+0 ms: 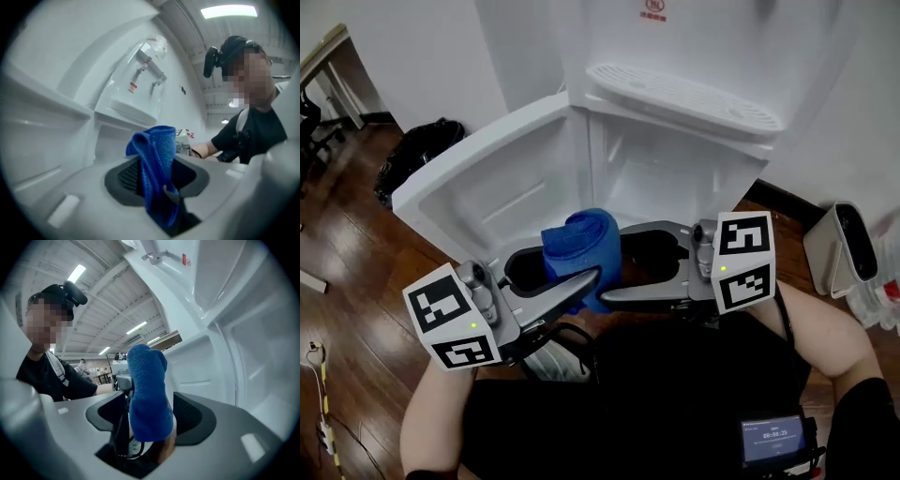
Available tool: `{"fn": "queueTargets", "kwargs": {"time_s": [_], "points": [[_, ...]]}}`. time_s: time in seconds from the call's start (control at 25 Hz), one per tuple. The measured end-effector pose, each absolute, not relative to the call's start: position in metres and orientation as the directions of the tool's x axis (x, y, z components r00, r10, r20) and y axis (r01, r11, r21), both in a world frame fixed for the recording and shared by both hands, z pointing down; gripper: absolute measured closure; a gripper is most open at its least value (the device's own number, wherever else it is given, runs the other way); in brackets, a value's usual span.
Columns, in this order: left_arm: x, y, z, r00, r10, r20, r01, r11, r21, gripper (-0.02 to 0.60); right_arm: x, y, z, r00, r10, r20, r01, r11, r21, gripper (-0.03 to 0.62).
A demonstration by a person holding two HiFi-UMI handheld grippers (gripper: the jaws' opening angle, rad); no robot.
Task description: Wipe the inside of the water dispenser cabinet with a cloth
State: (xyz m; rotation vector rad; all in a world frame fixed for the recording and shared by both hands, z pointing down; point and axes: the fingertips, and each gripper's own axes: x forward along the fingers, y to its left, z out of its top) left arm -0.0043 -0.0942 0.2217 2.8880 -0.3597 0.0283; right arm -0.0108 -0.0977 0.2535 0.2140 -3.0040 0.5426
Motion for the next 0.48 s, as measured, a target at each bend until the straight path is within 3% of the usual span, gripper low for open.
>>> {"fn": "queueTargets", "kwargs": {"time_s": [0.08,0.16,0.24,0.4,0.48], "points": [[-0.004,-0.091,0.225,0.981,-0.193,0.017,-0.189,-0.938,0.291,0.439,-0.025,-0.095,0.259,-0.987,-0.100,0.123,-0.133,0.945,-0.299,0.293],[-0.003,-0.091,0.232,0.987,-0.164,-0.005,-0.151,-0.922,0.356,0.439,-0.029,-0.091,0.264,-0.988,-0.082,0.131,-0.117,0.952,-0.284,0.397],[-0.003,-0.095,0.240,0.987,-0.161,0.005,-0.150,-0.911,0.384,0.429,-0.025,-0.091,0.270,-0.988,-0.084,0.131,-0.122,0.942,-0.312,0.436],[-0.008,-0.108,0.254,0.967,-0.237,0.087,-0.253,-0.905,0.342,0.304,-0.013,-0.095,0.280,-0.983,-0.125,0.133,-0.166,0.915,-0.367,0.445],[-0.008,-0.109,0.257,0.963,-0.250,0.101,-0.270,-0.901,0.340,0.332,-0.009,-0.100,0.282,-0.979,-0.154,0.133,-0.194,0.905,-0.378,0.445]]}}
